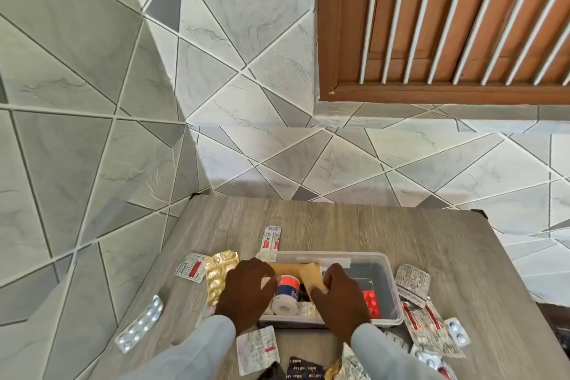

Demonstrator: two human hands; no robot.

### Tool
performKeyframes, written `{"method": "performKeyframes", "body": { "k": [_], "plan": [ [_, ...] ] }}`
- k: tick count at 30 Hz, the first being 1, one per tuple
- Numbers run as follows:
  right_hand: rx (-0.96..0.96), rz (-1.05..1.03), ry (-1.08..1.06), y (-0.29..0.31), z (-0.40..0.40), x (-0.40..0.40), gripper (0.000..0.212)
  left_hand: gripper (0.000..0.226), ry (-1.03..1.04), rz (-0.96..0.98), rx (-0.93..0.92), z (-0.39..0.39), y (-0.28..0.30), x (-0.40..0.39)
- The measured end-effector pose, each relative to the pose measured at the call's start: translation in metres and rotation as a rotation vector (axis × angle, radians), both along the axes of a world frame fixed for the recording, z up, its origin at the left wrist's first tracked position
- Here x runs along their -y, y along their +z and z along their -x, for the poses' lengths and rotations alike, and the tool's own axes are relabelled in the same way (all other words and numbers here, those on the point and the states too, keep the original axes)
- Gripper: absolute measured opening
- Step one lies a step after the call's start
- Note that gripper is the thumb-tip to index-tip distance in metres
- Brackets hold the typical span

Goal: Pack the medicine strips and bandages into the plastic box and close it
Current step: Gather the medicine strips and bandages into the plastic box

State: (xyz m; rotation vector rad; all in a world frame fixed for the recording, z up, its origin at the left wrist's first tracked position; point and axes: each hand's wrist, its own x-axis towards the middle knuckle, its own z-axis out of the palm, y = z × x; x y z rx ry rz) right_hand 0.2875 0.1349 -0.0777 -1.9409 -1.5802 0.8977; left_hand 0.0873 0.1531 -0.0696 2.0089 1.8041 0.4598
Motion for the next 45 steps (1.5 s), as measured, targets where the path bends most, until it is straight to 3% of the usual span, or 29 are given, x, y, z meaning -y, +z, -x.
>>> {"method": "performKeyframes", "body": {
  "k": [5, 12, 19, 22, 25, 29, 33, 37, 41, 45],
  "plan": [
    [0.131, 0.214, 0.109, -0.018, 0.009, -0.012, 0.031, 0.02, 0.033, -0.004, 0.043, 0.002, -0.001, 0.003],
    [0.348, 0.279, 0.266, -0.013, 0.007, -0.019, 0.032, 0.022, 0.098, -0.012, 0.044, 0.013, 0.005, 0.017],
    [0.333, 0.249, 0.302, -0.016, 0.009, -0.012, 0.033, 0.027, 0.14, 0.019, 0.059, 0.026, 0.0, 0.039],
    [0.255, 0.191, 0.197, -0.014, 0.012, -0.009, 0.029, 0.022, 0.2, 0.048, 0.045, 0.038, -0.004, 0.048],
    [0.159, -0.022, 0.08, -0.012, 0.022, 0.006, 0.025, 0.023, 0.228, 0.083, 0.054, 0.054, -0.014, 0.057],
    [0.054, -0.199, 0.128, -0.013, 0.052, 0.046, 0.022, 0.023, 0.221, 0.098, 0.156, 0.085, -0.033, 0.07],
    [0.086, 0.031, 0.214, -0.03, 0.084, 0.091, 0.037, 0.03, 0.224, 0.138, 0.146, 0.13, -0.042, 0.083],
    [0.457, 0.2, 0.282, -0.05, 0.093, 0.116, 0.062, 0.048, 0.25, 0.247, 0.047, 0.173, -0.056, 0.096],
    [0.458, 0.256, 0.144, -0.06, 0.112, 0.135, 0.078, 0.071, 0.124, 0.365, -0.028, 0.198, -0.074, 0.107],
    [0.463, 0.27, 0.128, -0.061, 0.127, 0.143, 0.072, 0.065, -0.051, 0.375, -0.186, 0.187, -0.083, 0.11]
  ]
}}
